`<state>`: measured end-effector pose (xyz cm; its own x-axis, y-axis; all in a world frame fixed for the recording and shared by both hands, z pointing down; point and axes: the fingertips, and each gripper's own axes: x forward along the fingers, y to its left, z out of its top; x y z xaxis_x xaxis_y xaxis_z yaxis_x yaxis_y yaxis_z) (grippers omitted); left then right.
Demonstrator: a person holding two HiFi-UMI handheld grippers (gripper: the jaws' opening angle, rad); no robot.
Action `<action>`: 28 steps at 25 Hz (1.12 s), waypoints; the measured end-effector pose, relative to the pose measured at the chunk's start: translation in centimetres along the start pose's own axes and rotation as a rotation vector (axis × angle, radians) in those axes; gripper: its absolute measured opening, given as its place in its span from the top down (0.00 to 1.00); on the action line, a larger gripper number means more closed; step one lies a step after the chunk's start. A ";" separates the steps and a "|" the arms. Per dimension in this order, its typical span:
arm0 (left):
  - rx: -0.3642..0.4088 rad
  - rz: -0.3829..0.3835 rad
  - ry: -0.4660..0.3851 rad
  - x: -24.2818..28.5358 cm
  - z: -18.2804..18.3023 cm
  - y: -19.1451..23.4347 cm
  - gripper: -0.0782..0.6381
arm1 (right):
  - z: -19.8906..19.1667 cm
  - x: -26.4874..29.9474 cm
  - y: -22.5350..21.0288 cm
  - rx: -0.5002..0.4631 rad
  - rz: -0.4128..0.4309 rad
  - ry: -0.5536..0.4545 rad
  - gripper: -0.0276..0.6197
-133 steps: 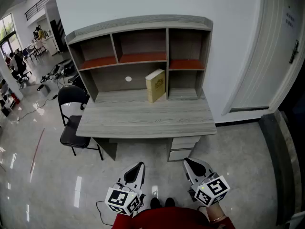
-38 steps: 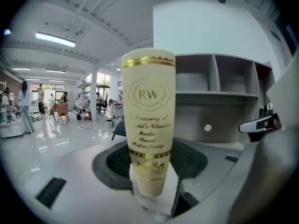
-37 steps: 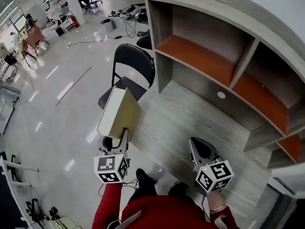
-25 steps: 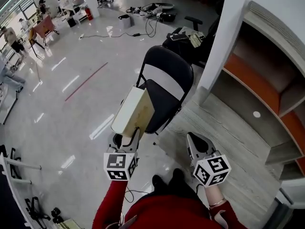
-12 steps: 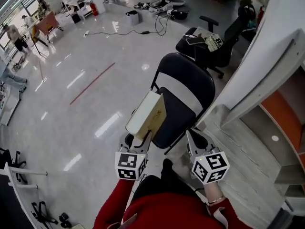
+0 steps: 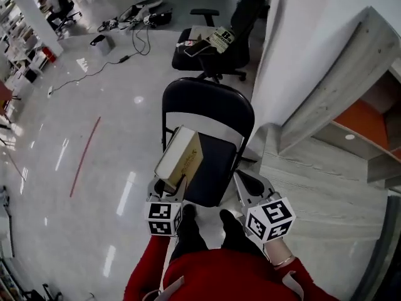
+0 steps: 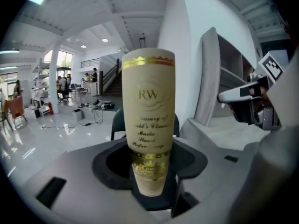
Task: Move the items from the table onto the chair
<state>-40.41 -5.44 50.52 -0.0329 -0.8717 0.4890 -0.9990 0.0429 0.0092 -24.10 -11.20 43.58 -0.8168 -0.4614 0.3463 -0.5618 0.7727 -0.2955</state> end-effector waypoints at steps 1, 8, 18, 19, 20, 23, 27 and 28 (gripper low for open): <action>0.013 -0.052 0.016 0.6 -0.4 0.3 0.57 | 0.0 0.2 0.1 0.018 -0.049 -0.010 0.94; 0.124 -0.348 0.164 3.8 -5.2 1.4 0.57 | -1.4 0.9 2.9 0.131 -0.289 -0.065 0.94; -0.064 -0.730 0.645 10.6 -15.0 -0.1 0.57 | -4.9 2.2 3.4 0.168 -0.390 -0.030 0.94; -0.093 -0.723 0.671 11.8 -15.6 0.2 0.57 | -5.1 2.8 3.4 0.167 -0.391 -0.028 0.94; -0.113 -0.714 0.691 12.9 -16.2 0.6 0.57 | -5.4 3.4 3.4 0.170 -0.392 -0.027 0.94; -0.097 -0.727 0.751 15.0 -17.6 0.7 0.57 | -6.7 5.2 2.8 0.172 -0.394 -0.012 0.94; 0.048 -0.772 0.808 16.6 -18.5 0.4 0.57 | -8.6 7.6 1.0 0.181 -0.397 0.025 0.94; 0.078 -0.779 0.819 17.0 -18.7 0.4 0.57 | -9.0 8.0 0.6 0.188 -0.398 0.032 0.94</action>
<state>-40.86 -11.07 75.14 0.5992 -0.0645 0.7980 -0.7393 -0.4269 0.5207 -29.78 -10.54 54.23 -0.5287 -0.6911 0.4928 -0.8486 0.4428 -0.2895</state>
